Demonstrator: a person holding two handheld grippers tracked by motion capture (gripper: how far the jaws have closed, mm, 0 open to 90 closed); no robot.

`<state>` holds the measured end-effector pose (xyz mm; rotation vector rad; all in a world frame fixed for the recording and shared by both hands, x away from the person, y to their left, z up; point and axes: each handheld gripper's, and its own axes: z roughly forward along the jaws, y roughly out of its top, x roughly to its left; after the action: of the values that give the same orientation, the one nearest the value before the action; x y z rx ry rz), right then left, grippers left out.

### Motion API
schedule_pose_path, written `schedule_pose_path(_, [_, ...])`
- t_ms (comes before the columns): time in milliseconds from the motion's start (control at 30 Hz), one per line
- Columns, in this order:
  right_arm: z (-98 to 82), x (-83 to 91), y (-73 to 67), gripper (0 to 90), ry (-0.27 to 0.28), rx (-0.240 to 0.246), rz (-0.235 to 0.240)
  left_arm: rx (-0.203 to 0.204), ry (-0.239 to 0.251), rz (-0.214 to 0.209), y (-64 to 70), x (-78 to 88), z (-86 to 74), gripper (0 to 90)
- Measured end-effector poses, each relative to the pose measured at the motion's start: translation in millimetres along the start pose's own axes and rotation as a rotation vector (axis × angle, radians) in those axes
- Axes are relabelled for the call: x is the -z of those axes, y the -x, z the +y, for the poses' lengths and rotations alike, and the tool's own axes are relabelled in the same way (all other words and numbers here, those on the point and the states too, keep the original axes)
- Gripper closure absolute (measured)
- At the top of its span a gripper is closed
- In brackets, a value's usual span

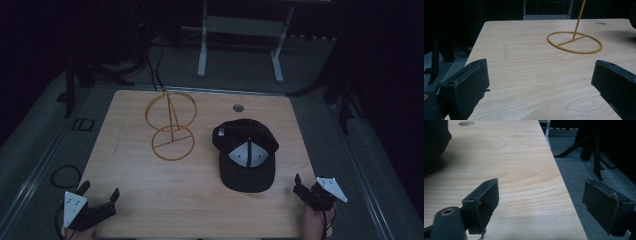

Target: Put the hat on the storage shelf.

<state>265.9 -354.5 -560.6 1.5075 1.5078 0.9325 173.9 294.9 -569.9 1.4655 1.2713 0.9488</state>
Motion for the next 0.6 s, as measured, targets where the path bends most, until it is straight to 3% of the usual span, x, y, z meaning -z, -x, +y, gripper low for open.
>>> schedule_pose_path(100, [0.1,-0.1,1.0,13.9,-0.007,-0.008,0.021,-0.005,-0.014,0.023,2.7,-1.7,0.7,1.8])
schedule_pose_path(200, [1.0,-0.4,0.6,13.5,-0.008,0.008,0.06,0.028,-0.048,-0.026,9.0,-3.8,3.4,1.7])
schedule_pose_path(267, [4.5,1.4,-1.6,13.5,0.002,0.022,0.068,-0.018,-0.065,-0.034,15.4,-5.5,3.4,1.7])
schedule_pose_path(333, [9.8,4.3,-3.5,13.2,0.013,-0.009,0.109,-0.039,-0.065,-0.042,19.8,-6.0,3.5,1.7])
schedule_pose_path(500, [38.8,17.4,-13.2,11.8,0.051,-0.019,0.204,0.035,-0.075,-0.093,21.1,-4.1,6.6,1.8])
schedule_pose_path(600, [58.0,25.9,-23.0,10.5,0.094,-0.001,0.245,0.04,-0.083,-0.099,21.5,-1.6,9.3,1.8])
